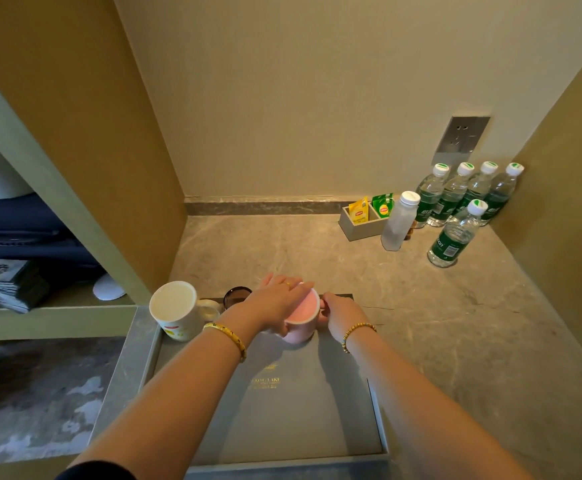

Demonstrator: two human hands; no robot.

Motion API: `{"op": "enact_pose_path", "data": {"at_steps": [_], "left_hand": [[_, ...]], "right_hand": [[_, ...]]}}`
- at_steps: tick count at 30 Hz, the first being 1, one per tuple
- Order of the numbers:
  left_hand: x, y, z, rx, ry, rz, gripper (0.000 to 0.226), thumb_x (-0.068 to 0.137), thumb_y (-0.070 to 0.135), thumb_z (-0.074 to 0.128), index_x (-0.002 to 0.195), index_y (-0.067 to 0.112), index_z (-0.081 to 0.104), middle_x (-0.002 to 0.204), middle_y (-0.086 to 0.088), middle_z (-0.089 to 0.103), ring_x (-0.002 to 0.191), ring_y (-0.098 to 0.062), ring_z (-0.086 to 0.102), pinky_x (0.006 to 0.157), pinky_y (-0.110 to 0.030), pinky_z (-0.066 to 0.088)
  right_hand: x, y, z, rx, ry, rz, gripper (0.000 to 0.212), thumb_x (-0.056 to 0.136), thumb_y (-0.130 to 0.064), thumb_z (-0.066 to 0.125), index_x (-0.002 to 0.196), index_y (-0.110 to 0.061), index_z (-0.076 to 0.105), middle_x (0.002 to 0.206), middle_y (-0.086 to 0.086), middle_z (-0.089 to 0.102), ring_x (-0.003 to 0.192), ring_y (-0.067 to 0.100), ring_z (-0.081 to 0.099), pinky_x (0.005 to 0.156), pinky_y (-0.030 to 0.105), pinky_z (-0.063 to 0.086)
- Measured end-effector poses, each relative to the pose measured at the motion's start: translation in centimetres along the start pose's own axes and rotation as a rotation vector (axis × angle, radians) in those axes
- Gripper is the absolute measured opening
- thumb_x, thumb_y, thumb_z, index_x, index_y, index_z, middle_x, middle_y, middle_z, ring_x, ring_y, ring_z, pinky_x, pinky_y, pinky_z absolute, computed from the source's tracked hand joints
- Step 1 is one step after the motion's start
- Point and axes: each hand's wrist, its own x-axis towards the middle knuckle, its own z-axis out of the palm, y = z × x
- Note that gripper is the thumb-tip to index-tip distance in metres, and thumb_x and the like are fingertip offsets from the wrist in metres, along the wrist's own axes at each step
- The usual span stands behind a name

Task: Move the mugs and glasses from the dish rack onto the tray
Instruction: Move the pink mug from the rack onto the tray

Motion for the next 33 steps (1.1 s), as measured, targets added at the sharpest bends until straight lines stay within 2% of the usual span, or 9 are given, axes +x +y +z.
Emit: {"op": "enact_pose_path", "data": {"at_steps": [3, 6, 10, 16, 19, 22, 25, 30, 33], "left_hand": [[0.0, -0.5, 0.4, -0.001, 0.023, -0.012, 0.100, 0.076, 0.024, 0.072, 0.148, 0.023, 0.003, 0.156, -0.005, 0.011, 0.141, -0.028, 0.011, 0.116, -0.047, 0.011], [-0.2, -0.9, 0.9, 0.025, 0.028, -0.042, 0.093, 0.083, 0.026, 0.066, 0.149, 0.023, 0.001, 0.158, -0.006, 0.003, 0.144, -0.031, 0.001, 0.117, -0.049, 0.008], [-0.6, -0.7, 1.3, -0.063, 0.018, -0.146, 0.090, 0.084, 0.051, 0.057, 0.149, 0.023, 0.002, 0.158, -0.011, 0.000, 0.143, -0.037, -0.008, 0.115, -0.056, 0.004], [-0.7, -0.9, 1.2, -0.048, 0.047, -0.162, 0.090, 0.083, 0.050, 0.058, 0.148, 0.025, 0.001, 0.156, -0.011, 0.008, 0.143, -0.036, 0.001, 0.115, -0.055, 0.007], [-0.9, -0.8, 1.6, -0.059, 0.081, -0.175, 0.091, 0.083, 0.050, 0.058, 0.148, 0.024, 0.001, 0.157, -0.009, 0.008, 0.143, -0.035, 0.003, 0.115, -0.052, 0.007], [-1.3, -1.1, 1.9, -0.065, 0.130, -0.232, 0.096, 0.078, 0.058, 0.058, 0.148, 0.020, 0.005, 0.153, -0.010, 0.021, 0.140, -0.033, 0.013, 0.113, -0.049, 0.009], [-1.7, -1.6, 1.9, -0.086, 0.131, -0.288, 0.098, 0.077, 0.063, 0.057, 0.148, 0.016, 0.008, 0.148, -0.006, 0.033, 0.137, -0.027, 0.024, 0.113, -0.049, 0.010], [-1.8, -1.2, 2.4, -0.011, 0.110, -0.309, 0.093, 0.084, 0.059, 0.050, 0.149, 0.012, 0.003, 0.155, -0.007, 0.020, 0.142, -0.023, 0.016, 0.115, -0.050, 0.006], [-1.8, -0.7, 2.6, 0.062, 0.086, -0.339, 0.090, 0.088, 0.055, 0.048, 0.148, 0.010, -0.002, 0.157, -0.011, 0.009, 0.145, -0.028, 0.007, 0.115, -0.050, 0.003]], "right_hand": [[0.5, 0.0, 0.0, 0.020, 0.023, -0.015, 0.007, 0.090, -0.016, 0.048, 0.084, -0.018, 0.045, 0.093, 0.013, 0.065, 0.072, 0.025, 0.048, 0.064, 0.028, 0.035], [0.9, 0.0, 0.1, 0.055, 0.054, -0.022, 0.004, 0.090, -0.012, 0.046, 0.089, -0.013, 0.050, 0.093, 0.014, 0.066, 0.075, 0.028, 0.054, 0.063, 0.029, 0.036], [1.3, -0.4, 0.3, 0.113, 0.079, -0.045, 0.008, 0.089, -0.012, 0.047, 0.091, -0.010, 0.055, 0.089, 0.015, 0.066, 0.078, 0.031, 0.057, 0.064, 0.032, 0.039], [1.6, -0.8, 0.9, 0.197, 0.095, -0.075, 0.010, 0.089, -0.012, 0.048, 0.089, -0.008, 0.057, 0.087, 0.017, 0.065, 0.082, 0.035, 0.059, 0.067, 0.034, 0.043], [1.6, -0.4, 1.2, 0.257, 0.120, -0.024, 0.014, 0.093, -0.014, 0.046, 0.100, -0.010, 0.058, 0.097, 0.015, 0.066, 0.087, 0.031, 0.059, 0.072, 0.033, 0.044], [1.4, 0.3, 1.6, 0.257, 0.134, 0.083, 0.020, 0.095, -0.015, 0.044, 0.112, -0.011, 0.055, 0.105, 0.013, 0.065, 0.090, 0.028, 0.059, 0.071, 0.031, 0.044], [0.9, 0.9, 2.0, 0.292, 0.108, 0.152, 0.033, 0.095, -0.012, 0.042, 0.127, -0.010, 0.050, 0.115, 0.014, 0.062, 0.105, 0.029, 0.058, 0.084, 0.035, 0.046], [0.0, -0.1, 2.8, 0.630, 0.006, 0.162, 0.027, 0.095, -0.005, 0.038, 0.117, -0.008, 0.054, 0.106, 0.020, 0.064, 0.100, 0.035, 0.061, 0.092, 0.049, 0.049], [0.4, 0.0, 3.1, 0.616, -0.004, 0.140, 0.031, 0.096, -0.005, 0.037, 0.124, -0.008, 0.051, 0.112, 0.016, 0.062, 0.105, 0.031, 0.058, 0.096, 0.048, 0.047]]}}
